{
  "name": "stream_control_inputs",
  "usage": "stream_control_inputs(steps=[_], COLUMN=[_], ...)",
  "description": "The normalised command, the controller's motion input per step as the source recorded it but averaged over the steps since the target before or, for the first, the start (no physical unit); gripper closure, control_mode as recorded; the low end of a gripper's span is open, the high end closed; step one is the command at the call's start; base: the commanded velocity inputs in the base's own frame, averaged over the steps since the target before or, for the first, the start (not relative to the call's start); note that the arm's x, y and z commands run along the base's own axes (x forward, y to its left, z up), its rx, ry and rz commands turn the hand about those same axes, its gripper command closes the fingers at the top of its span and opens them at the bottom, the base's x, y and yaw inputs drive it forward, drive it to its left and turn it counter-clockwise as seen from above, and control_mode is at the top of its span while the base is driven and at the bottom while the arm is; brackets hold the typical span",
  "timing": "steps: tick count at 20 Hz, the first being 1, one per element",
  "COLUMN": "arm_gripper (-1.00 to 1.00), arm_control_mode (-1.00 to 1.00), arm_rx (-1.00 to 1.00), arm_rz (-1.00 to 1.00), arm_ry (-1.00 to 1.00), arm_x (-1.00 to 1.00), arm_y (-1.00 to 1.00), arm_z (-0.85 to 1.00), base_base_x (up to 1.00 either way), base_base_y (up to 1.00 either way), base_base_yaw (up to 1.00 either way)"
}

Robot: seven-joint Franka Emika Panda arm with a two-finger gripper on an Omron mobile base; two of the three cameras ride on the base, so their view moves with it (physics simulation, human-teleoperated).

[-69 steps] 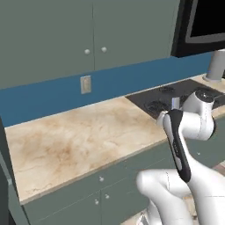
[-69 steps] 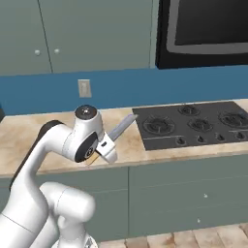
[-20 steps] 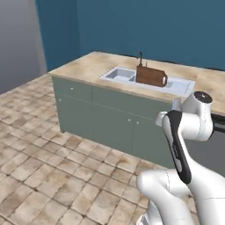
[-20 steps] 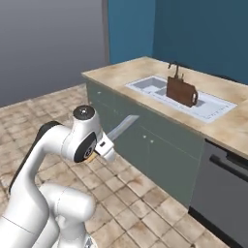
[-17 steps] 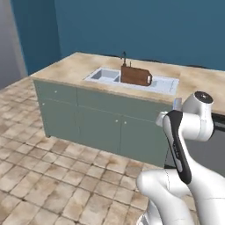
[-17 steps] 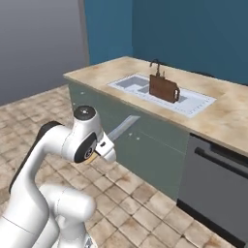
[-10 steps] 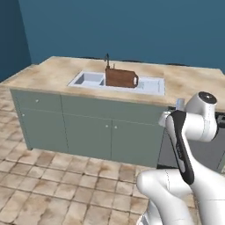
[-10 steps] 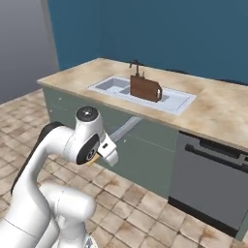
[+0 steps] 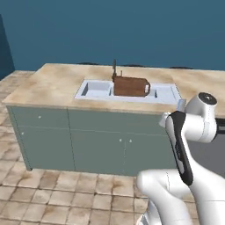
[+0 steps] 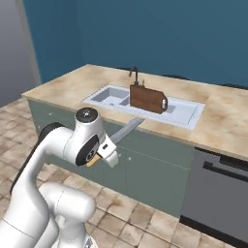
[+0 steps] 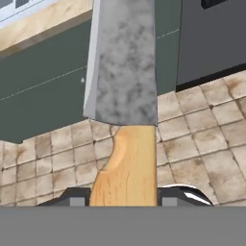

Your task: Move the cutting board and knife to the sink. Then move spray from the cabinet to the counter.

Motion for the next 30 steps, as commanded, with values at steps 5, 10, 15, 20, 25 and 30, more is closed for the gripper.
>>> stream_control_inputs(steps=[5,10,15,20,25,30], arm_gripper=[1.0,1.0,1.0,1.0,1.0,1.0], arm_control_mode=[1.0,1.0,1.0,1.0,1.0,1.0], arm_rx=[0.0,0.0,0.0,0.0,0.0,0.0], arm_rz=[0.0,0.0,0.0,0.0,0.0,0.0], arm_ry=[0.0,0.0,0.0,0.0,0.0,0.0], arm_x=[0.0,0.0,0.0,0.0,0.0,0.0], arm_y=[0.0,0.0,0.0,0.0,0.0,0.0], arm_z=[0.0,0.0,0.0,0.0,0.0,0.0], base_base_x=[0.56,0.71,0.64,0.49,0.59,0.84], base_base_y=[0.04,0.08,0.39,0.62,0.54,0.36], base_base_yaw=[-0.41,-0.36,-0.31,-0.27,-0.27,-0.22])
